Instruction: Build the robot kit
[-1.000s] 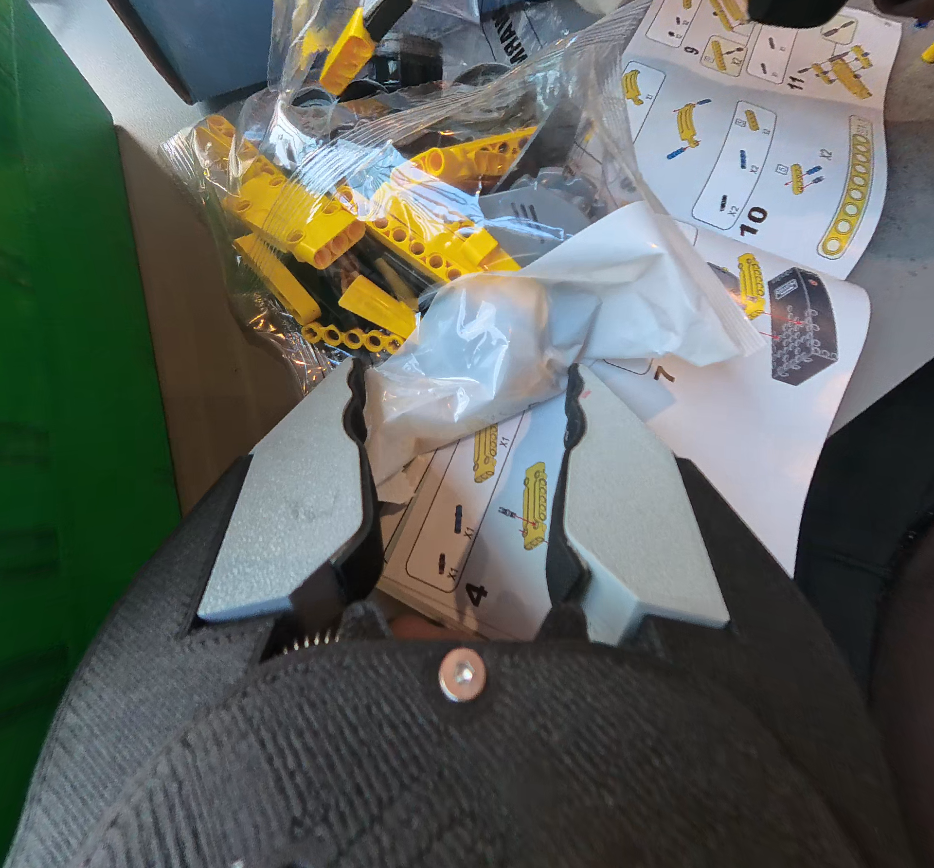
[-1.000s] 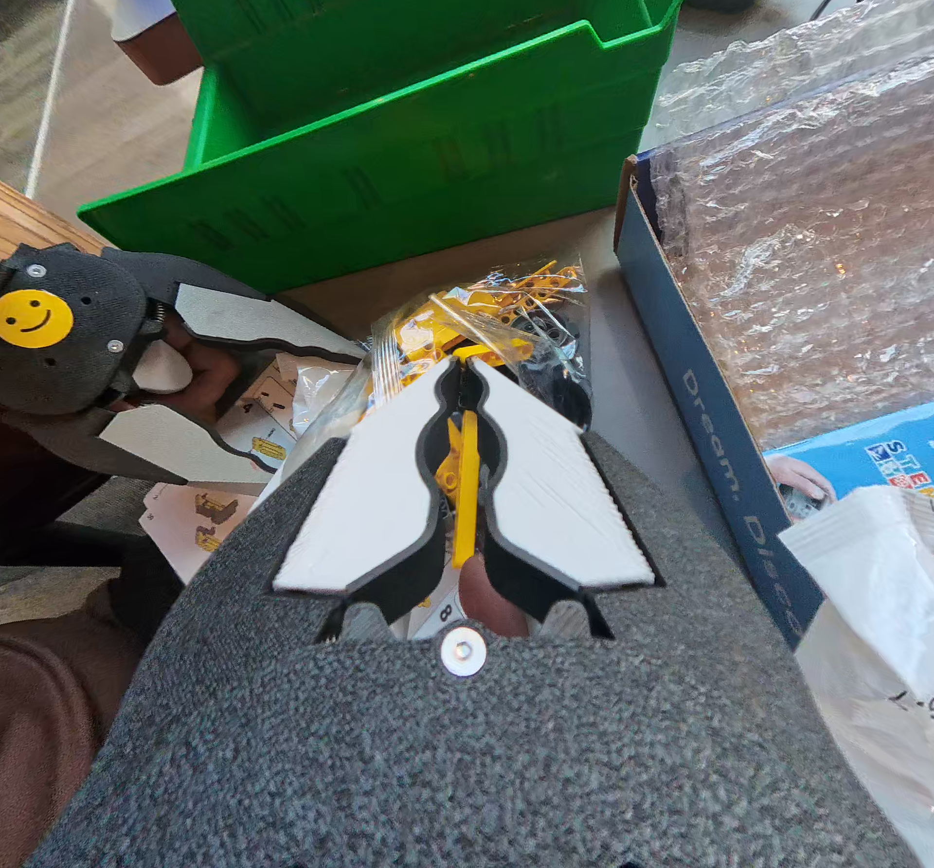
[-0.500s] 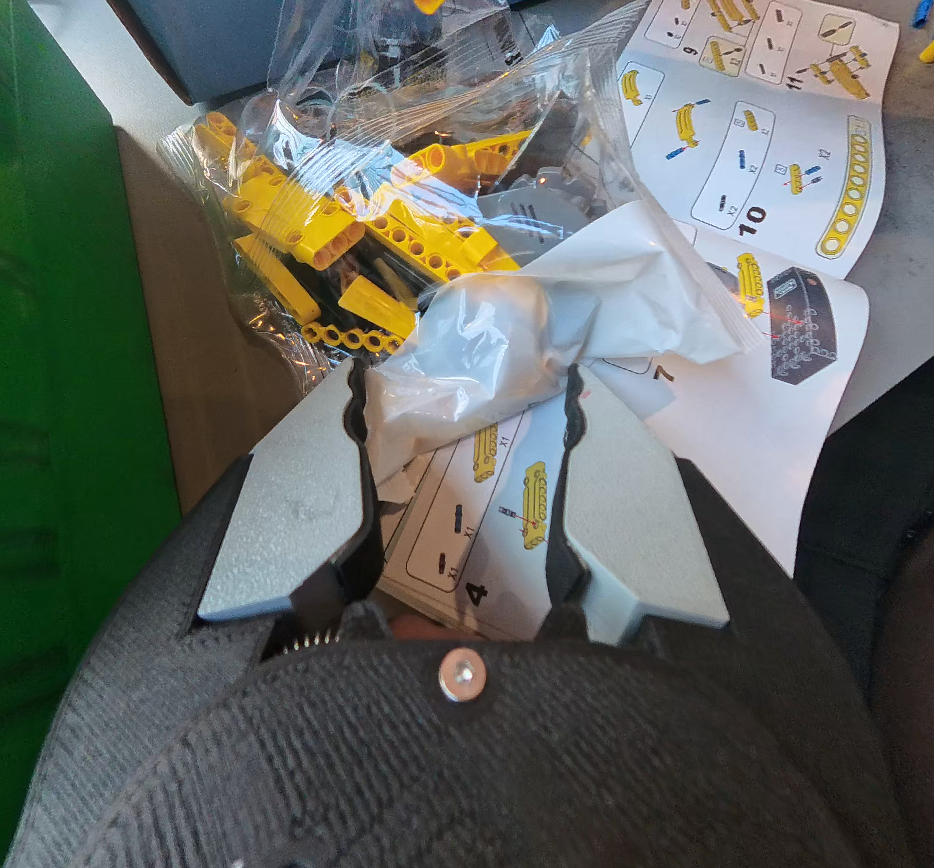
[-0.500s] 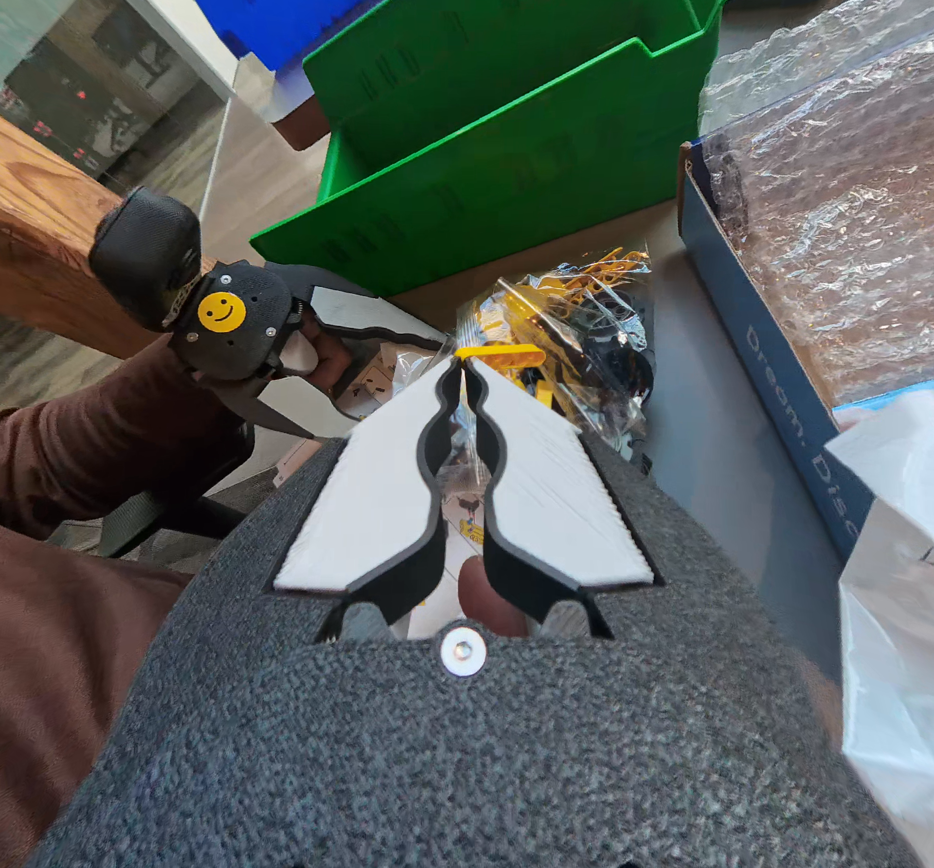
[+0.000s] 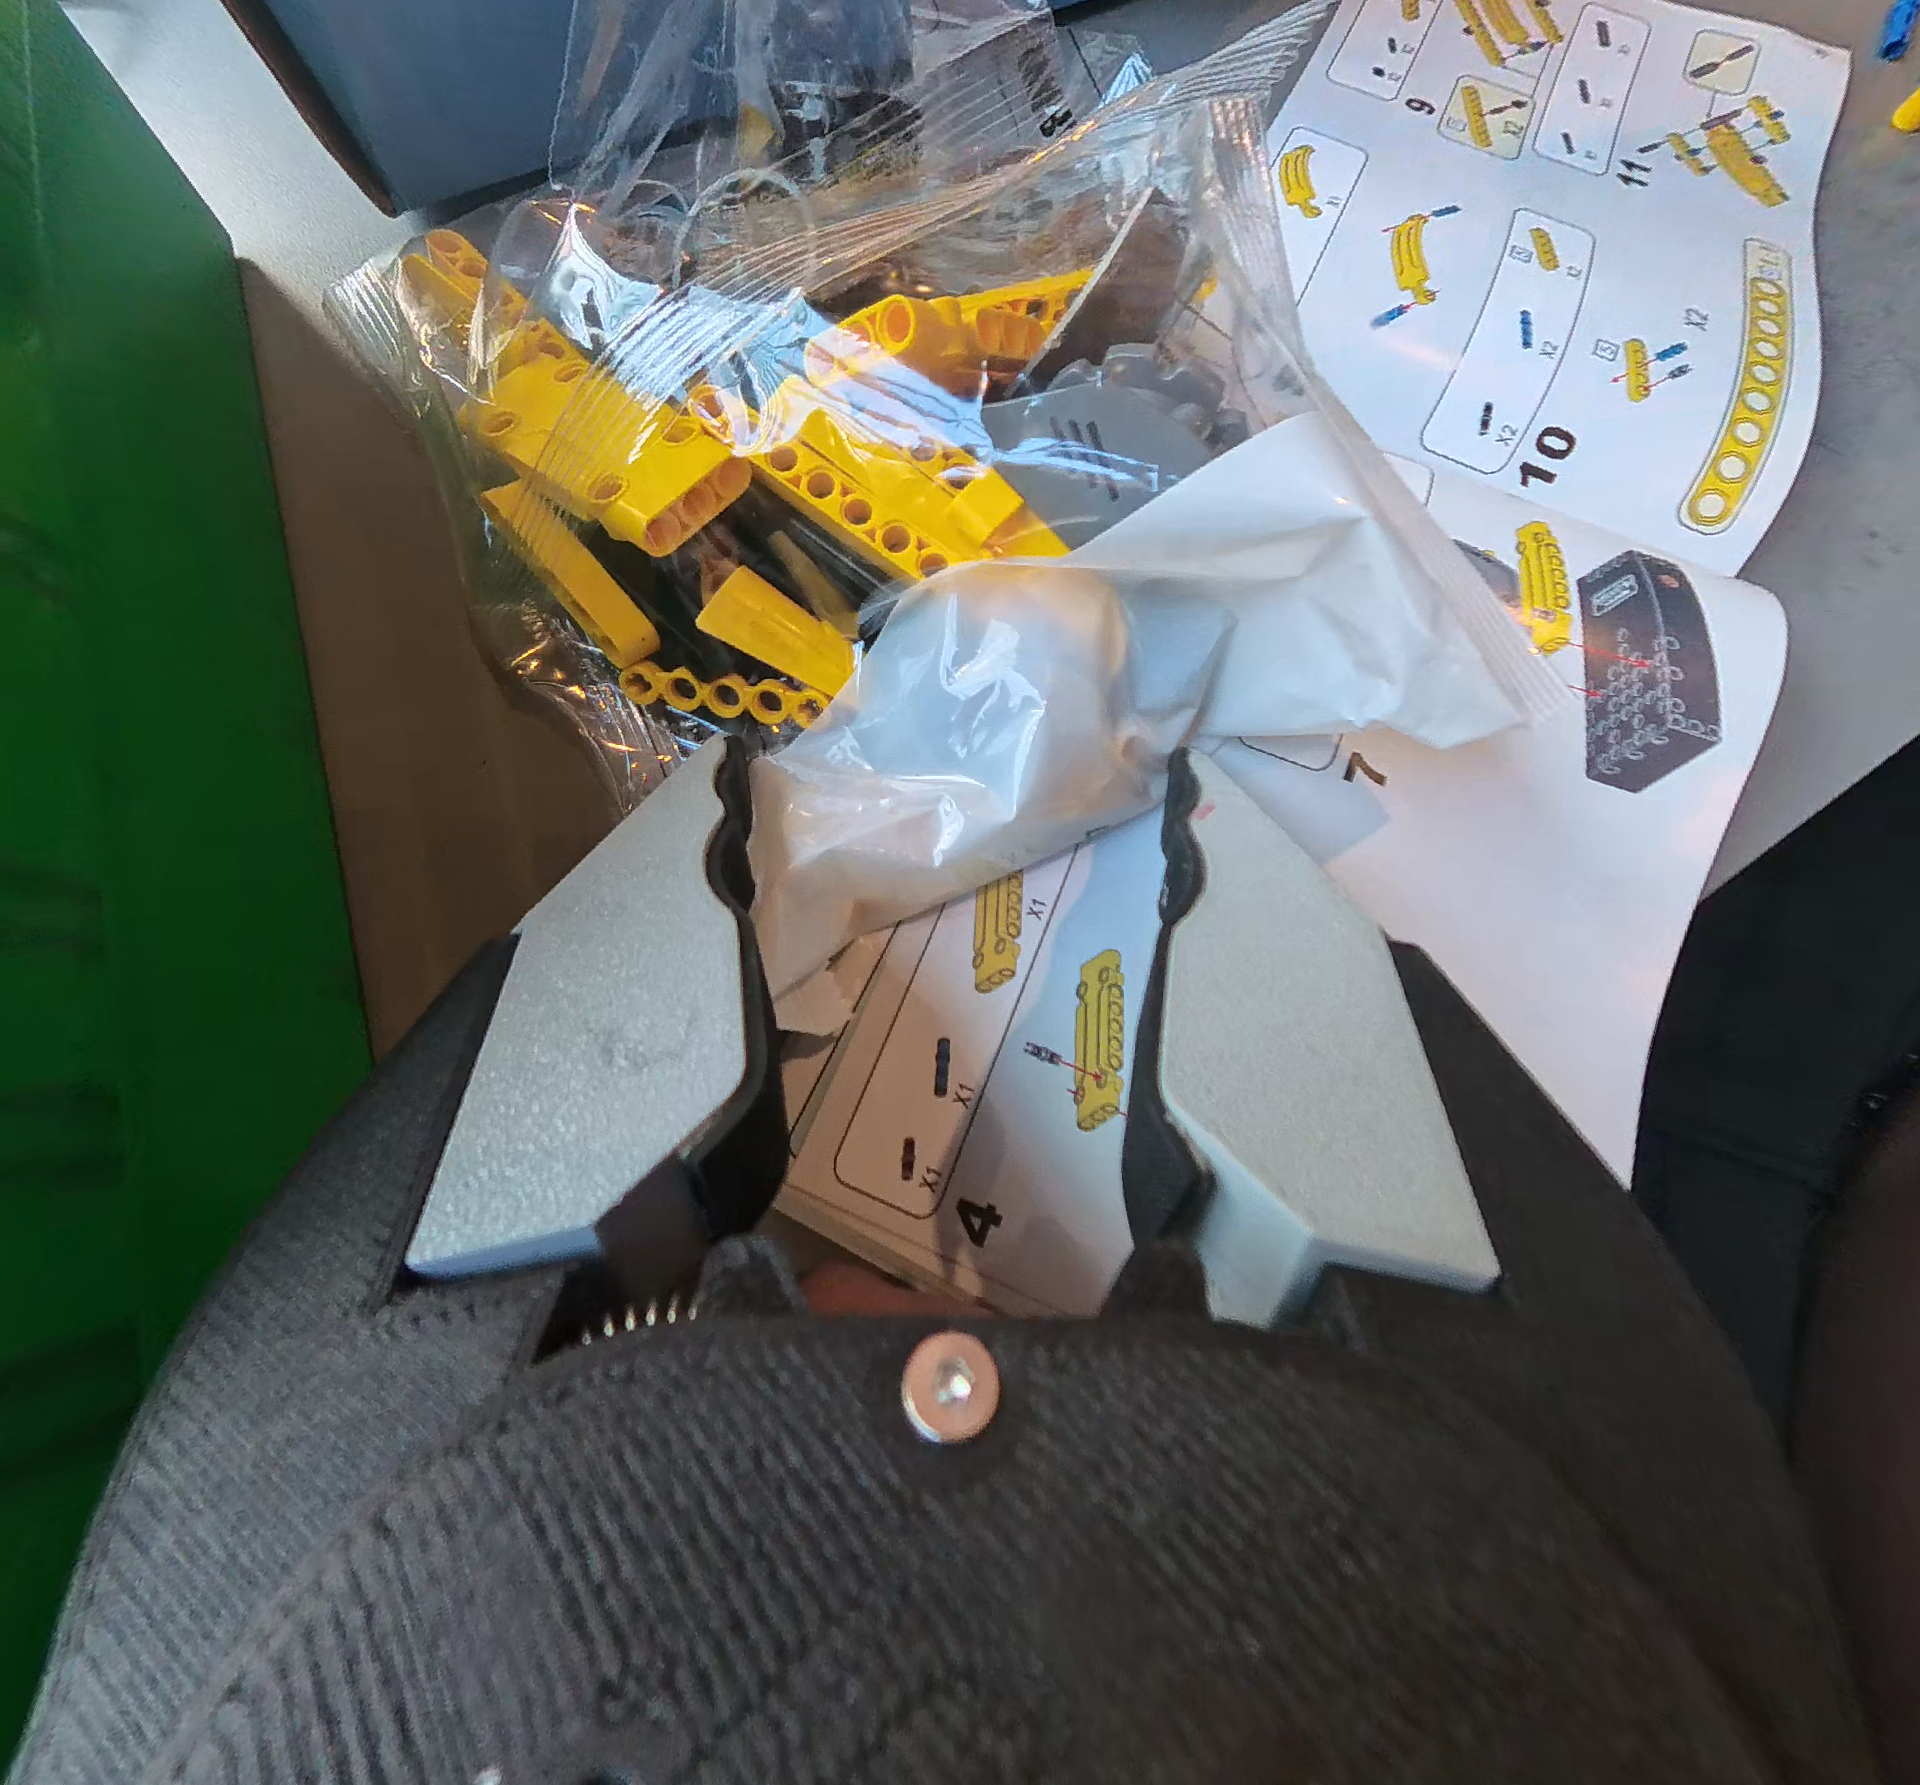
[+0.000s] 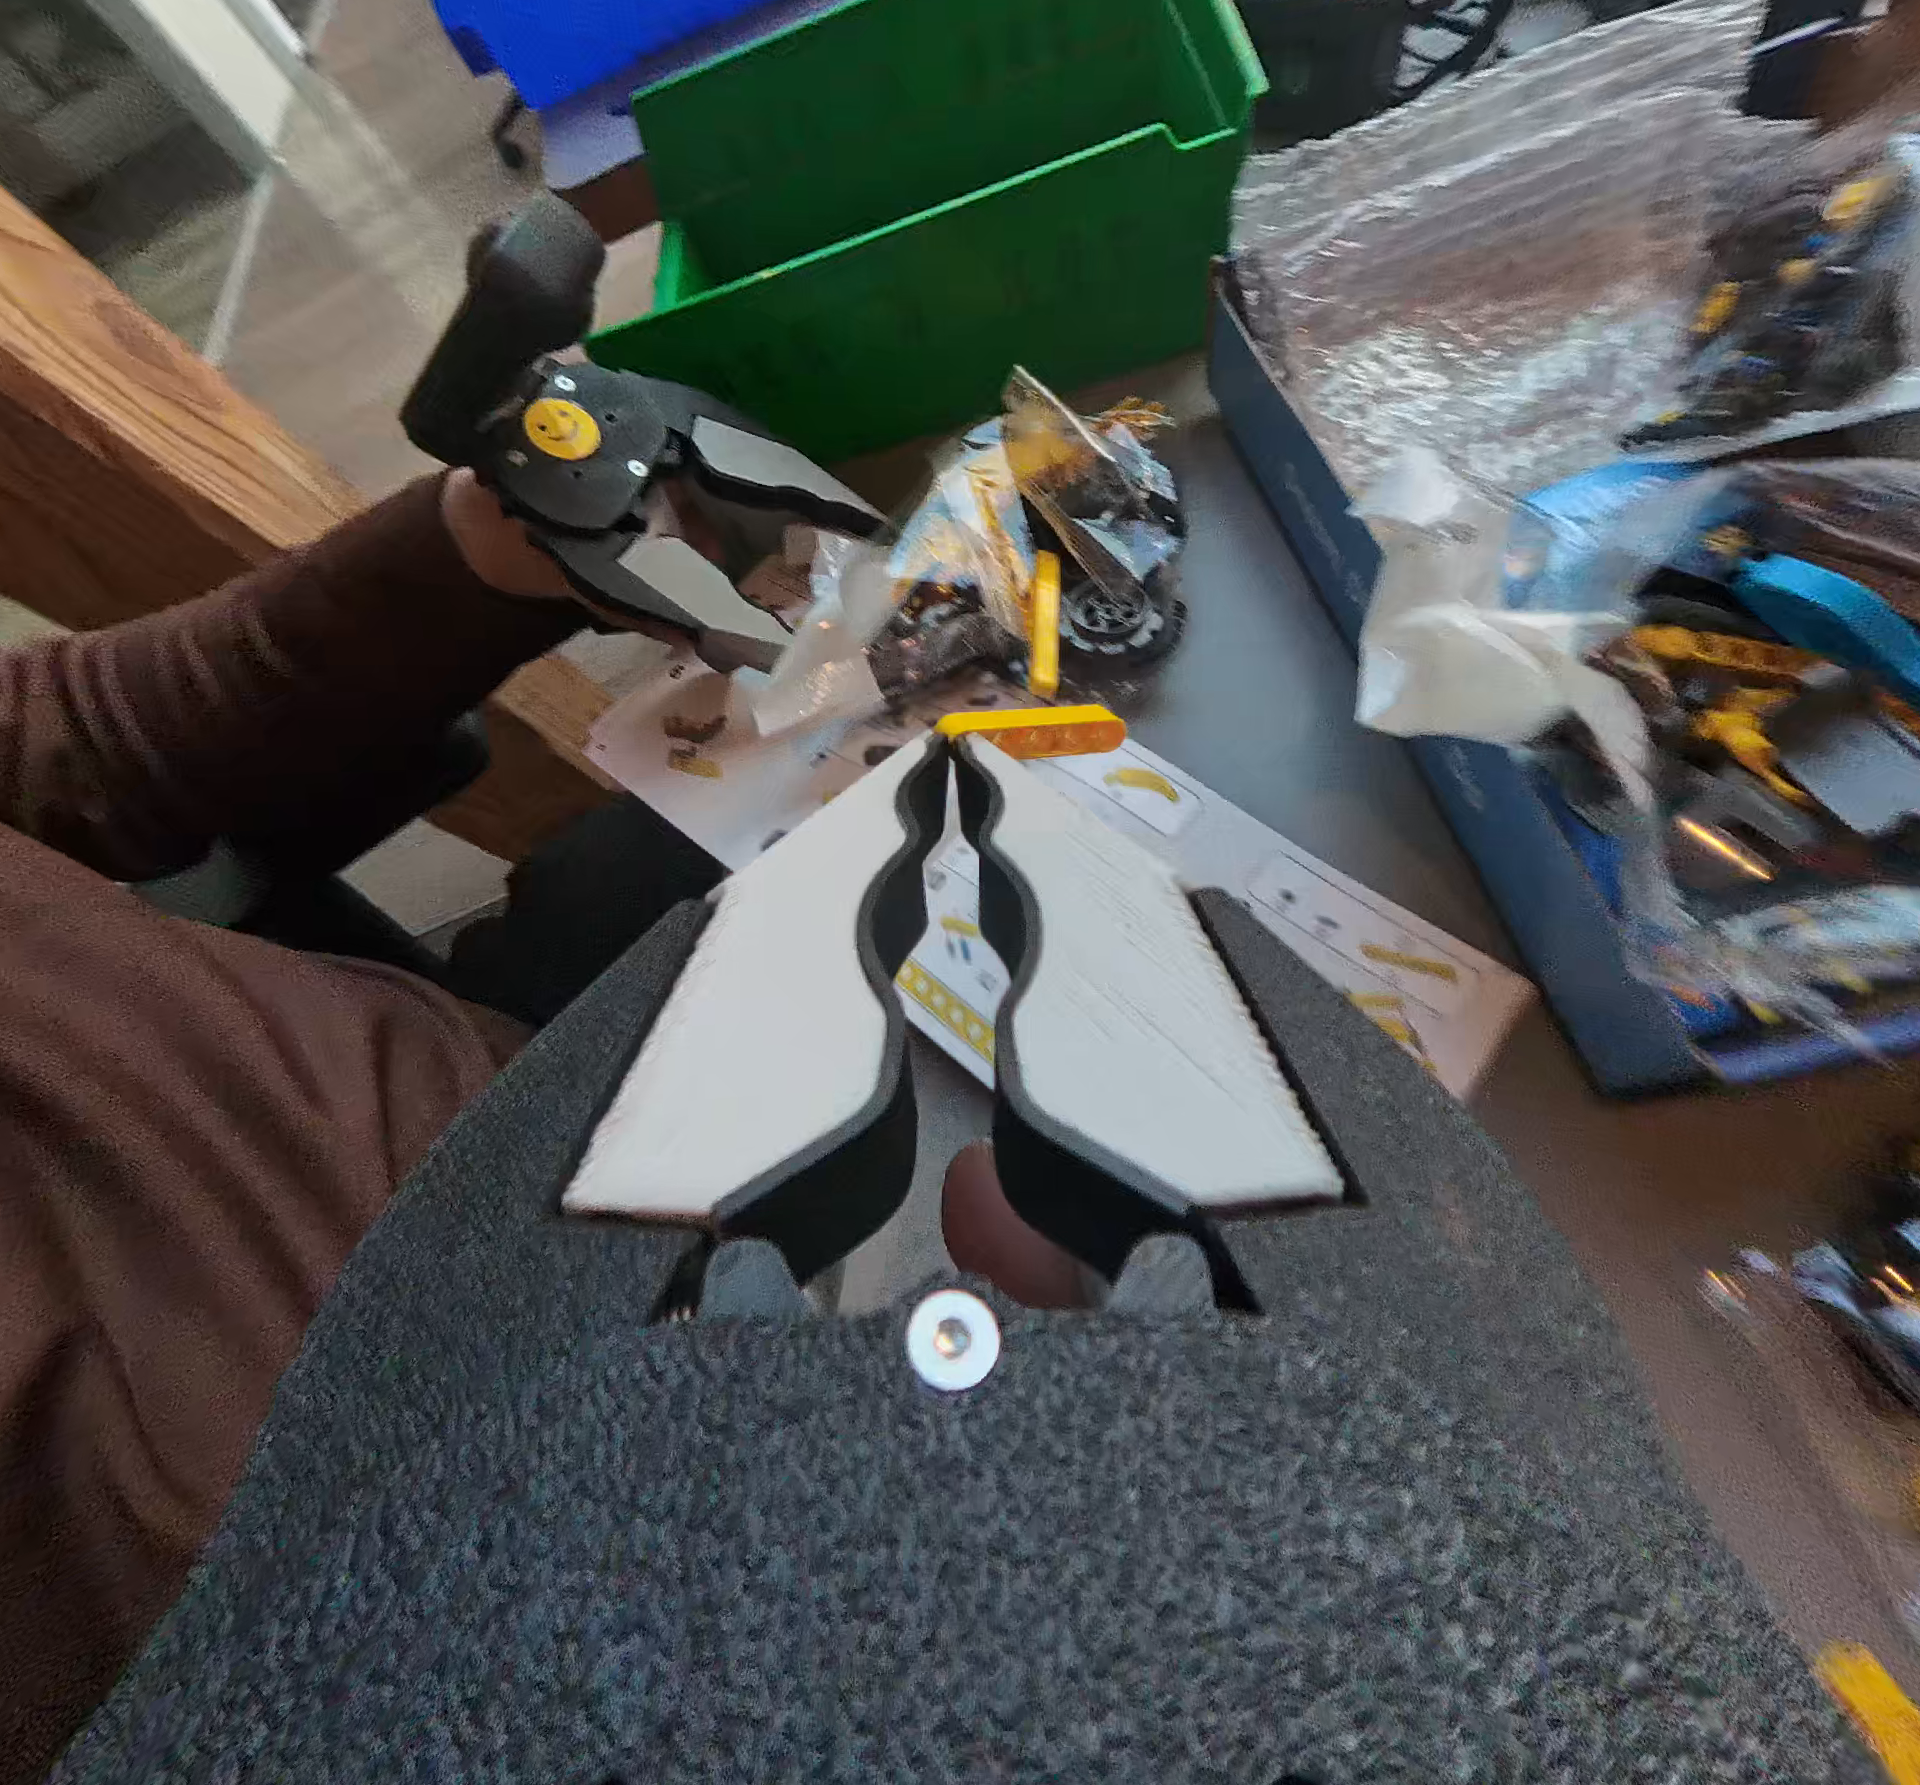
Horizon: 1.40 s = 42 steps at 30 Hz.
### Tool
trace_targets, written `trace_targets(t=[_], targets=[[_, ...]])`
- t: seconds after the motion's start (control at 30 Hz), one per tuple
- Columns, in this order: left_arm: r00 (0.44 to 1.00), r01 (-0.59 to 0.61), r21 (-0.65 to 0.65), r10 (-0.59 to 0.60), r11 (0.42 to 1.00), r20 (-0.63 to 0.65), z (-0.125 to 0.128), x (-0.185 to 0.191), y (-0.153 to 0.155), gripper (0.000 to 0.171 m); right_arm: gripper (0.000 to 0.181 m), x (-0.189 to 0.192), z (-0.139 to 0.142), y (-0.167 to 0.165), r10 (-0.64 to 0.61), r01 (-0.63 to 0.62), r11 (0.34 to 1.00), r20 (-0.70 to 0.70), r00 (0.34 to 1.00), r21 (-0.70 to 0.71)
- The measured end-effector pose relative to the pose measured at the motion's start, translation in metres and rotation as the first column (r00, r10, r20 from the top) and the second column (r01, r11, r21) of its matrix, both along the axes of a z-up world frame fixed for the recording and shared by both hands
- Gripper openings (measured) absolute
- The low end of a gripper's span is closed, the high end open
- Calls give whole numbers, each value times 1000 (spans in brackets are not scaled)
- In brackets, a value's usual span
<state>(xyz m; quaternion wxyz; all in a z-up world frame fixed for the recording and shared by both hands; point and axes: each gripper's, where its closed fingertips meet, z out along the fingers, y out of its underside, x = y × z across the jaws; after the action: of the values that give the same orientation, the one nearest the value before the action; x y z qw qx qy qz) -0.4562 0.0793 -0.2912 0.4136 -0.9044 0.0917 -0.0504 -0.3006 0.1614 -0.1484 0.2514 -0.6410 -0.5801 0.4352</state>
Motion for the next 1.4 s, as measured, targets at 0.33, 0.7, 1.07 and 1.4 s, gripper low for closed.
trace_targets(t=[0.33, 0.7, 1.07, 1.4], targets=[[1000, -26, -9, 26, 1000, 16, 1, 0, 1, 78, 1, 158, -71, 69, -313, 215, 914, 260, 913, 344], [998, -42, 104, 38, 994, 43, 51, 15, -20, 75, 16, 206, -102, 84, -340, 272, 920, 230, 912, 281], [986, -29, 59, 38, 998, -162, 36, 48, 12, 60, 19, 182, -99, 70, -355, 346, 915, 6, 935, 208], [964, -111, 69, 125, 991, -236, 50, 29, 68, 36, 22, 180, -98, 86, -529, 461, 747, 9, 848, 480]])
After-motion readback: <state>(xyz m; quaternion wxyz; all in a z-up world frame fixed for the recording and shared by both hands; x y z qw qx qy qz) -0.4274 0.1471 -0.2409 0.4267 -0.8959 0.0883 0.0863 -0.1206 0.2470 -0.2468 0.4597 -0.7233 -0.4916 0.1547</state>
